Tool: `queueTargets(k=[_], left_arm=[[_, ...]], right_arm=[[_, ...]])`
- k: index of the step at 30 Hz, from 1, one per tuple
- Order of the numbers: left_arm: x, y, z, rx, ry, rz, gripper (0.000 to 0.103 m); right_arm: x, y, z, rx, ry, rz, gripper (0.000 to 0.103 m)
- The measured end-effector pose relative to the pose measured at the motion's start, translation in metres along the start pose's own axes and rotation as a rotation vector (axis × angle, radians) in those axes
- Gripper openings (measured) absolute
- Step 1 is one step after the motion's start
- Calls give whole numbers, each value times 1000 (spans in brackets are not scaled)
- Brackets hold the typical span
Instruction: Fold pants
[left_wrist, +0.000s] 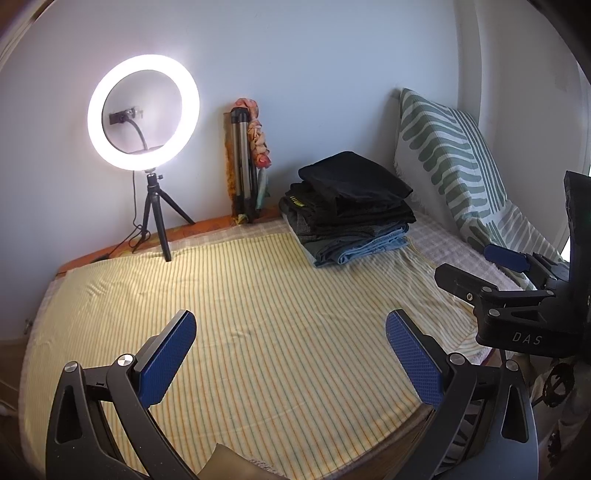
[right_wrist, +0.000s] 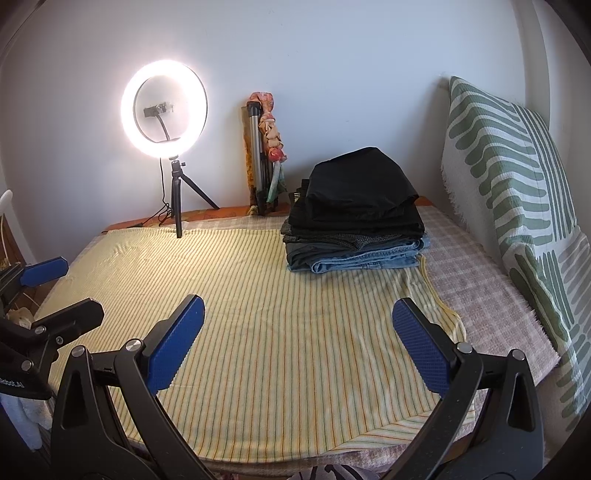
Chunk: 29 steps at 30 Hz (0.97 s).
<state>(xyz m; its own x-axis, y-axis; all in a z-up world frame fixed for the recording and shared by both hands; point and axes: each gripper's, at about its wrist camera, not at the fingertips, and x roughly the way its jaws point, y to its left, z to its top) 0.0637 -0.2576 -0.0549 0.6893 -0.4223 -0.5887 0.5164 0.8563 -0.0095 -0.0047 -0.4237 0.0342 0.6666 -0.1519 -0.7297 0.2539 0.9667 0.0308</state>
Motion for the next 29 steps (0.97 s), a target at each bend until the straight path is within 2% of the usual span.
queueTargets(k=[22, 26, 29], left_arm=[[-2, 3, 1, -8, -2, -13, 102], [-6, 4, -1, -9, -34, -16, 102], [-6, 6, -1, -17, -30, -28, 102]], right_arm=[[0, 7, -2, 6, 7, 3, 103], [0, 8, -3, 8, 7, 1, 103], [2, 9, -3, 11, 12, 5, 103]])
